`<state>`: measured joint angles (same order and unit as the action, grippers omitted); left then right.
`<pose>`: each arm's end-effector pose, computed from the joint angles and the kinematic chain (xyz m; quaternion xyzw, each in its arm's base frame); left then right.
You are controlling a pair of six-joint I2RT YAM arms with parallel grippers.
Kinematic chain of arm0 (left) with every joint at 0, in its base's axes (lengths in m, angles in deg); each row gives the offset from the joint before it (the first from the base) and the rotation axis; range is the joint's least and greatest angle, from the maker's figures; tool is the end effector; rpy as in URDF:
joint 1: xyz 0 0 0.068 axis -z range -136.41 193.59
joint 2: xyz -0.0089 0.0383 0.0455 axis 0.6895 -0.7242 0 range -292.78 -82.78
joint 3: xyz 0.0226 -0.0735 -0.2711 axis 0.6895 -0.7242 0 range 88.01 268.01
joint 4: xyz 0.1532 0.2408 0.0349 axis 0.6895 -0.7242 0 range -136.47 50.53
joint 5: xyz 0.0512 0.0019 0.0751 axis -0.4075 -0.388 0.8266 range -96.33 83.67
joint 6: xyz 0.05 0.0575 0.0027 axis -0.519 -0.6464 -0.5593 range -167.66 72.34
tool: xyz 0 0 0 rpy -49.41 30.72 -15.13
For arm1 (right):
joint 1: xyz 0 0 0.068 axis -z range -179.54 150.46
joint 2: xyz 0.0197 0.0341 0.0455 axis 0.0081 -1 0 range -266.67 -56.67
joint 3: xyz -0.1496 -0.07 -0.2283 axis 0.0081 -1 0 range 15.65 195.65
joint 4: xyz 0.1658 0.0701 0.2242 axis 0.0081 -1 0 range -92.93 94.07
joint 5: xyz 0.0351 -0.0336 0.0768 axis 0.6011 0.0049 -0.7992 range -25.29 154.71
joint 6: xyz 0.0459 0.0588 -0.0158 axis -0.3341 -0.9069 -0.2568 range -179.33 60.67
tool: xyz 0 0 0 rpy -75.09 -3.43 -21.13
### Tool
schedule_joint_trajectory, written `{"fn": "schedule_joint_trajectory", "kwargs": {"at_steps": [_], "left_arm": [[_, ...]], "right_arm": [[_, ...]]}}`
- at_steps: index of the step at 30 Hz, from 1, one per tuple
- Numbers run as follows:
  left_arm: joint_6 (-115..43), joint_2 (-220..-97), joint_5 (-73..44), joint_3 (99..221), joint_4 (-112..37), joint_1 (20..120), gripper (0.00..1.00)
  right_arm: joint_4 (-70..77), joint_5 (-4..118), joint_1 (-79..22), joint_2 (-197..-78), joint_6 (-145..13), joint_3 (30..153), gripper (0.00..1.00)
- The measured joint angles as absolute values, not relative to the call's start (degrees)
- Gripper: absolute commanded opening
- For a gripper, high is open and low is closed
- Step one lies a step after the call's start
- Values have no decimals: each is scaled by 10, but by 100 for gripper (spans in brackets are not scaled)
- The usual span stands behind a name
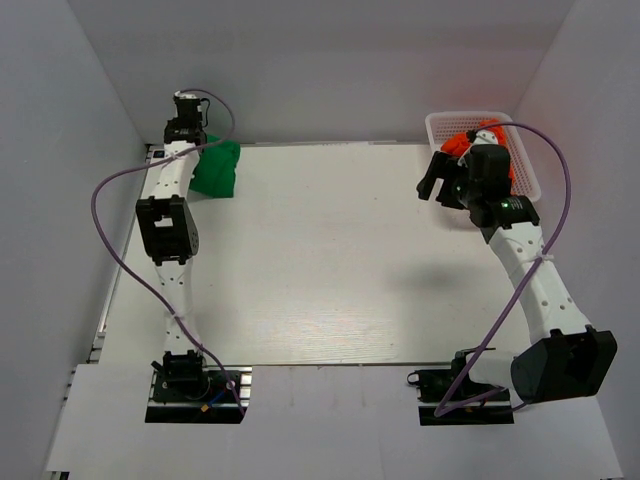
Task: Fold and stack the t-shirts
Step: Put the neatly folded tshirt into the corner of the board with the left arm
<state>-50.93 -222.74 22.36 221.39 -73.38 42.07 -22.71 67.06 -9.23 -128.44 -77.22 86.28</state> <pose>0.6053 0.0471 0.2329 -0.0904 0.8813 0.2417 0.3960 0.3264 0.0531 0.3626 0.0718 0.8537 0.1058 0.5049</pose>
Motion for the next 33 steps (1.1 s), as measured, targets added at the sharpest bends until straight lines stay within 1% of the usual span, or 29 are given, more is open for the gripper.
{"fn": "schedule_joint_trajectory", "kwargs": {"at_steps": [6, 12, 20, 21, 22, 23, 24, 30, 33], "left_arm": [[-545, -2267, 221, 2225, -703, 395, 0], [-591, -2302, 242, 2225, -665, 376, 0], [-611, -2306, 243, 2230, -632, 359, 1], [-612, -2306, 243, 2231, -630, 357, 10], [-614, -2306, 244, 2232, -628, 355, 30], [-618, -2306, 244, 2233, -628, 354, 85], [-619, -2306, 243, 2234, -627, 353, 100], [-609, -2303, 238, 2243, -632, 351, 100], [-586, -2286, 215, 2236, -650, 353, 100]], "right_arm": [[-258, 671, -89, -1288, -771, 884, 90], [-273, 670, -89, -1289, -772, 893, 90], [-288, 648, -89, -1321, -780, 903, 90], [-290, 642, -89, -1327, -782, 903, 90], [-292, 638, -89, -1332, -784, 905, 90], [-292, 633, -89, -1337, -784, 906, 90], [-292, 629, -89, -1340, -785, 906, 90], [-293, 606, -89, -1344, -789, 915, 90], [-289, 593, -89, -1343, -791, 916, 90]]}}
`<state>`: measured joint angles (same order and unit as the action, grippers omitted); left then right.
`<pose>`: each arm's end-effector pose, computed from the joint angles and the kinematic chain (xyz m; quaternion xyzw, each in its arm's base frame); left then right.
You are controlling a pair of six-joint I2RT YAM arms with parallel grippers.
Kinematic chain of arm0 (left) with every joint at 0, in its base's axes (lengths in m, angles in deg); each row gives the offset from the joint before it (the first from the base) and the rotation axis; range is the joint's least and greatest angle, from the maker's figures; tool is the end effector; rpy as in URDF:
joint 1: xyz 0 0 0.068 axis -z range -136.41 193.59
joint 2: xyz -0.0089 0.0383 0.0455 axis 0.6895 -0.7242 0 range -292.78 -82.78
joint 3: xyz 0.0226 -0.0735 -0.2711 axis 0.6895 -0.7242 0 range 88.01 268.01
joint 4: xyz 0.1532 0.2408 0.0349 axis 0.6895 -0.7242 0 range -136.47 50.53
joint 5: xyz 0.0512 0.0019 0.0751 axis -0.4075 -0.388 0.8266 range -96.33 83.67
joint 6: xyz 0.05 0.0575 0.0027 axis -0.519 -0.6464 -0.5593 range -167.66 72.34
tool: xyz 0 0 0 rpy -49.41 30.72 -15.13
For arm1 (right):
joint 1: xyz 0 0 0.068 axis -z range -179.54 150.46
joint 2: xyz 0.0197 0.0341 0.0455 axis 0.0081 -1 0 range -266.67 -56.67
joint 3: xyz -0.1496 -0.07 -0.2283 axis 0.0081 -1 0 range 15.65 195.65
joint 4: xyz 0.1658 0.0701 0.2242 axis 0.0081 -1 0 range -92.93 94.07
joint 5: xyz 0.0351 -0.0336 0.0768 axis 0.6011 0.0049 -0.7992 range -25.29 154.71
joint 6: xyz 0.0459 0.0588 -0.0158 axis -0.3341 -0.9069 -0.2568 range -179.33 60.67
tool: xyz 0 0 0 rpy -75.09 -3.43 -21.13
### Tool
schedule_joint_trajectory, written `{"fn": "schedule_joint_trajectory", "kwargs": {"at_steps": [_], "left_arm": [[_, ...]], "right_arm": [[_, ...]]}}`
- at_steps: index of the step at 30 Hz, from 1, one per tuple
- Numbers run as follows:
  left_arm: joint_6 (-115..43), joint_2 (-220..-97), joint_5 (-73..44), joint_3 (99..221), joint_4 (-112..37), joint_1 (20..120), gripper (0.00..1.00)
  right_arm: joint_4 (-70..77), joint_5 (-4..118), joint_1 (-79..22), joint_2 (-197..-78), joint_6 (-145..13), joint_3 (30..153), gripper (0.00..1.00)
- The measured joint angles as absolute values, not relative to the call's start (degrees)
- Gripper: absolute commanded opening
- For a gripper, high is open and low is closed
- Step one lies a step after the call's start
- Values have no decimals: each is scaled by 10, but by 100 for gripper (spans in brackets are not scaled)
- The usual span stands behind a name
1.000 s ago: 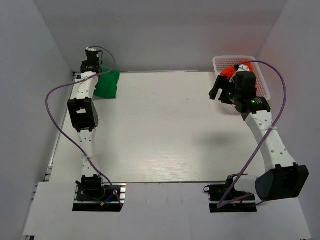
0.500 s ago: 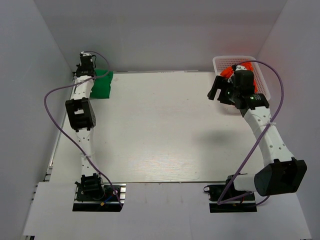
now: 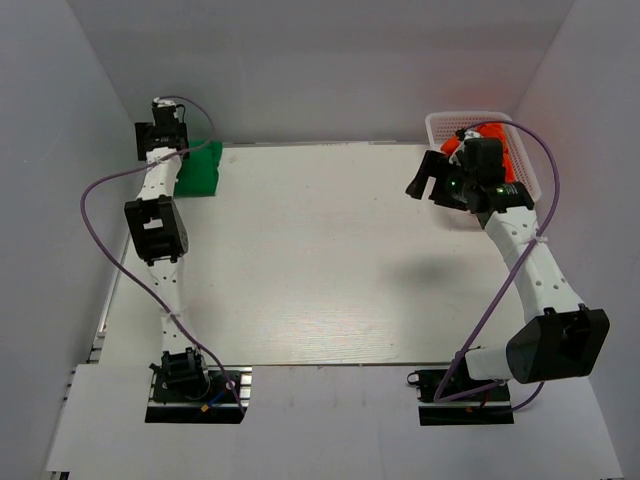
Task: Fold and stack the t-shirts
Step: Put the neatly folded tshirt into the corner of the board with the left arm
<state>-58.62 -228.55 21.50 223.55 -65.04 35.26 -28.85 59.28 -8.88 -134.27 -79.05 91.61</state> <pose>0.6202 0.1213 0.2012 -0.0898 0.8664 0.2851 0.4001 0.3438 0.0628 0.3540 0.0580 0.8826 0.1571 0.4393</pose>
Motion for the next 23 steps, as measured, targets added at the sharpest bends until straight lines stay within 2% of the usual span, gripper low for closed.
{"fn": "schedule_joint_trajectory", "kwargs": {"at_steps": [5, 10, 17, 20, 23], "left_arm": [[-515, -2178, 145, 2173, -707, 367, 100], [-393, -2007, 90, 2081, -770, 412, 100], [-286, -1674, 15, 1660, -748, 579, 100], [-246, -1565, 6, 1556, -765, 614, 100], [-218, -1480, 33, 1511, -786, 616, 100]], "right_arm": [[-265, 566, -89, -1315, -796, 882, 90], [-232, 550, -89, -1240, -805, 791, 90], [-183, 534, -89, -1110, -824, 653, 90], [-167, 530, -89, -1058, -827, 605, 90], [-163, 531, -89, -1028, -827, 571, 90]]}}
